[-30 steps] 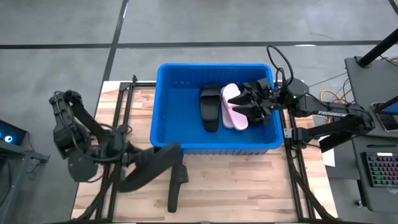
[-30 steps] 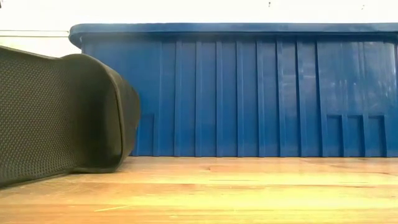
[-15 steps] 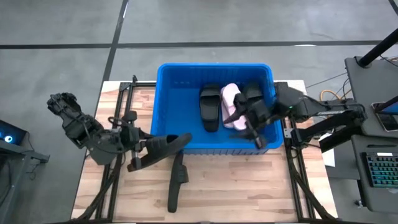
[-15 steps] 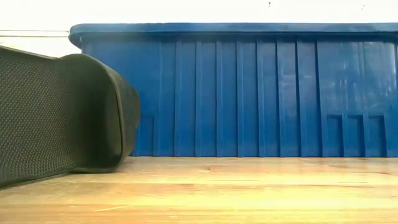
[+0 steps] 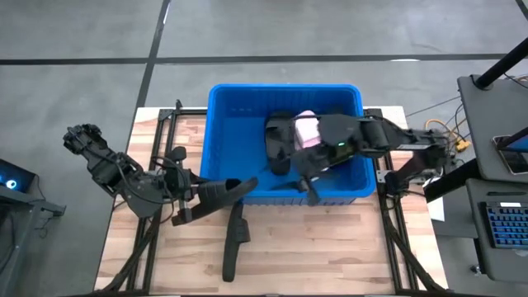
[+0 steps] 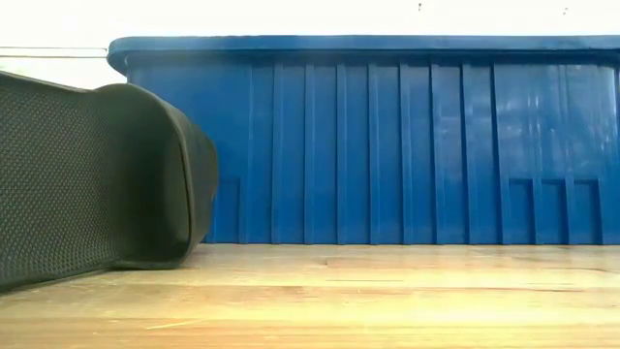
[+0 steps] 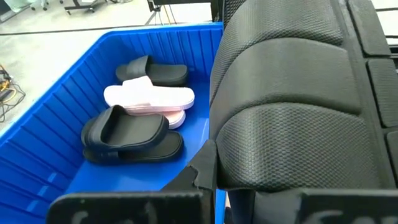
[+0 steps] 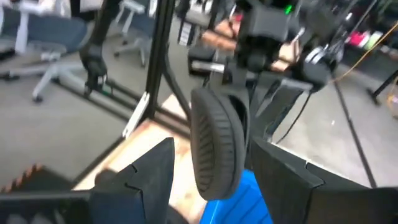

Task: Pick and place slides into bin
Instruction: Put the black slide into the blue bin

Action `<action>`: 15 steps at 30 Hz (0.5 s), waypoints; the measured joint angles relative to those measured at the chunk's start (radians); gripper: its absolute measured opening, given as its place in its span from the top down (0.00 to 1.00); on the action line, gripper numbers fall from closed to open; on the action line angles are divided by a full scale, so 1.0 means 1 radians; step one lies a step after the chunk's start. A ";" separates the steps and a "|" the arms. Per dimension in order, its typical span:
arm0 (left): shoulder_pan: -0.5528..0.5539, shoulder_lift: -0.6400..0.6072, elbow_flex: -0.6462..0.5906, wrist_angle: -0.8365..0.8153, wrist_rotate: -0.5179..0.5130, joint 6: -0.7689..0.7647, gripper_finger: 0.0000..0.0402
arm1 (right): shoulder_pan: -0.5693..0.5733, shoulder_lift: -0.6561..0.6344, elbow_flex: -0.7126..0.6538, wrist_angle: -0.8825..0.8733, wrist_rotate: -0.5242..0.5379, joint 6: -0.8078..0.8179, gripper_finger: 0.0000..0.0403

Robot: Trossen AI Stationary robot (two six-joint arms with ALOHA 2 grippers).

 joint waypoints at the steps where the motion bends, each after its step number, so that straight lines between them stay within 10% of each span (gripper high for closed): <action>1: 0.000 0.000 -0.002 -0.001 0.000 0.000 1.00 | 0.000 0.026 0.036 -0.035 0.000 -0.008 0.50; 15: 0.003 0.018 -0.003 -0.002 -0.029 0.006 1.00 | -0.013 0.199 0.251 -0.177 -0.051 -0.035 0.50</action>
